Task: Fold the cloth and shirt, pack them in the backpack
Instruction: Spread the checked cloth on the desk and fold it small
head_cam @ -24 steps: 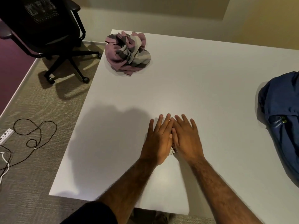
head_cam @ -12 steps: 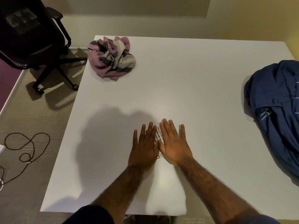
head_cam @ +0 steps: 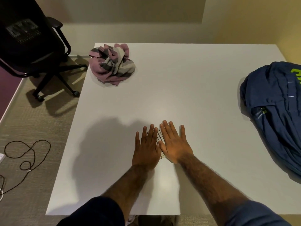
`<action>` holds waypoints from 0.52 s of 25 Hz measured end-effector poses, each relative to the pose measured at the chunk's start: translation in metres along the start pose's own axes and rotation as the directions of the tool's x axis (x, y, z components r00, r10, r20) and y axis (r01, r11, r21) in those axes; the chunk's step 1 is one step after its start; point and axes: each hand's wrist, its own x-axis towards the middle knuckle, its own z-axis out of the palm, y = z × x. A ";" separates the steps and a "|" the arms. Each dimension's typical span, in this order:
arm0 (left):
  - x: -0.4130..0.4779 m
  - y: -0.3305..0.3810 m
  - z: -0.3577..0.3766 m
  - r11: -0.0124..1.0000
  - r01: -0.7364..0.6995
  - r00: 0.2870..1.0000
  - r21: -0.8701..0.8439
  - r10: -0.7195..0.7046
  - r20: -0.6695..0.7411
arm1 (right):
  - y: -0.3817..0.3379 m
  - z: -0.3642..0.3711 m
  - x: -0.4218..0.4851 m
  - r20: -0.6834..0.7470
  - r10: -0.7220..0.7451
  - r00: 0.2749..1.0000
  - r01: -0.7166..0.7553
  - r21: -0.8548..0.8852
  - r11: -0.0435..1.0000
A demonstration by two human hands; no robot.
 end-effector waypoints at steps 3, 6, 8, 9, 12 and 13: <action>-0.002 -0.001 -0.011 0.999 -0.028 0.999 -0.021 0.028 -0.017 | 0.000 -0.007 -0.001 0.039 0.006 0.999 -0.010 0.104 0.995; -0.008 0.000 -0.013 0.994 -0.070 0.997 -0.089 0.068 -0.029 | 0.003 -0.008 -0.007 -0.026 0.081 0.996 -0.072 0.248 0.966; -0.014 -0.002 -0.009 0.992 -0.074 0.997 -0.103 0.074 -0.006 | 0.002 -0.011 -0.011 -0.084 0.098 0.992 -0.070 0.292 0.954; -0.015 -0.004 -0.007 0.994 -0.072 0.997 -0.088 0.073 0.007 | 0.000 -0.014 -0.012 -0.104 0.089 0.991 -0.053 0.309 0.950; -0.016 -0.007 -0.005 0.993 -0.101 0.994 -0.057 0.104 0.039 | -0.009 -0.028 -0.008 -0.090 0.125 0.988 -0.076 0.417 0.906; -0.016 -0.007 -0.005 0.991 -0.111 0.993 -0.071 0.114 0.040 | -0.012 -0.034 -0.007 -0.057 0.181 0.982 -0.132 0.480 0.867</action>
